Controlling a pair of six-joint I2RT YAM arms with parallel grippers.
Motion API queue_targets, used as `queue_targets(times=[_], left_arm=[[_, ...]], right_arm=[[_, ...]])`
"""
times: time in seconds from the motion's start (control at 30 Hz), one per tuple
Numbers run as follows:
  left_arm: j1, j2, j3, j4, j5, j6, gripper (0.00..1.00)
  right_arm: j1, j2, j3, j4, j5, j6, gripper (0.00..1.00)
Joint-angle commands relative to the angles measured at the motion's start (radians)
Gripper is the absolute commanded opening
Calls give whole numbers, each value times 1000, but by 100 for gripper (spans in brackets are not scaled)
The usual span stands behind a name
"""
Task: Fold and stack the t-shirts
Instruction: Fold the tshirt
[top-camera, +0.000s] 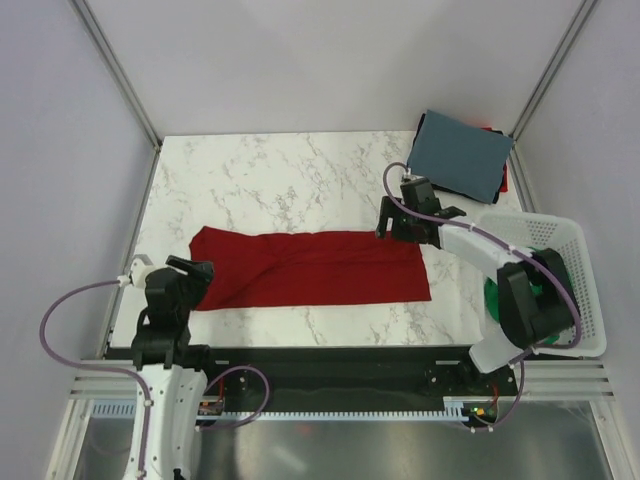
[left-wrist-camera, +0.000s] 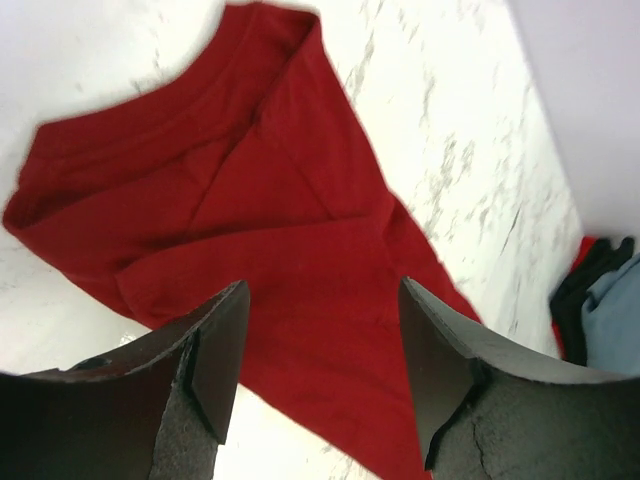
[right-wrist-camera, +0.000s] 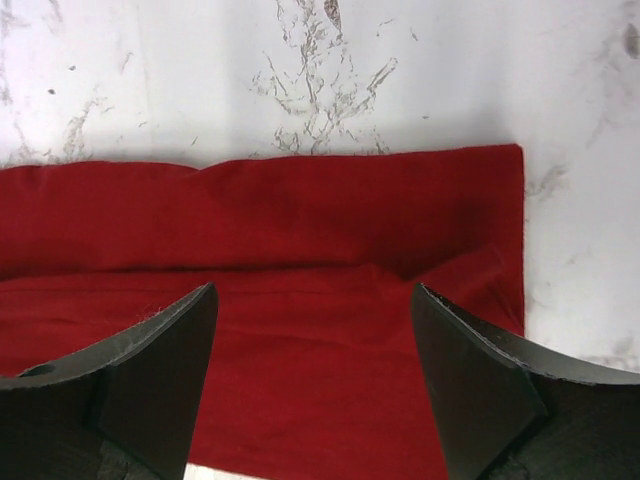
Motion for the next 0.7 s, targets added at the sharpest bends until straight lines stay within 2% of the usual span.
queue_targets(times=[0.0, 0.17, 0.3, 0.43, 0.53, 0.67], left_arm=[[3, 168, -17, 142, 121, 13, 68], [-6, 434, -71, 375, 250, 19, 68], [-14, 590, -112, 484, 246, 24, 67], [-17, 690, -169, 628, 214, -30, 65], [-32, 806, -140, 697, 183, -36, 65], [-78, 1023, 7, 751, 149, -26, 64]], right_arm=[[-1, 117, 96, -26, -12, -41, 85], [-2, 239, 94, -58, -21, -41, 85], [-1, 236, 22, -46, -12, -16, 85], [3, 136, -109, -38, -22, 77, 84], [45, 28, -204, -37, -18, 115, 84], [137, -86, -311, -58, -25, 232, 84]])
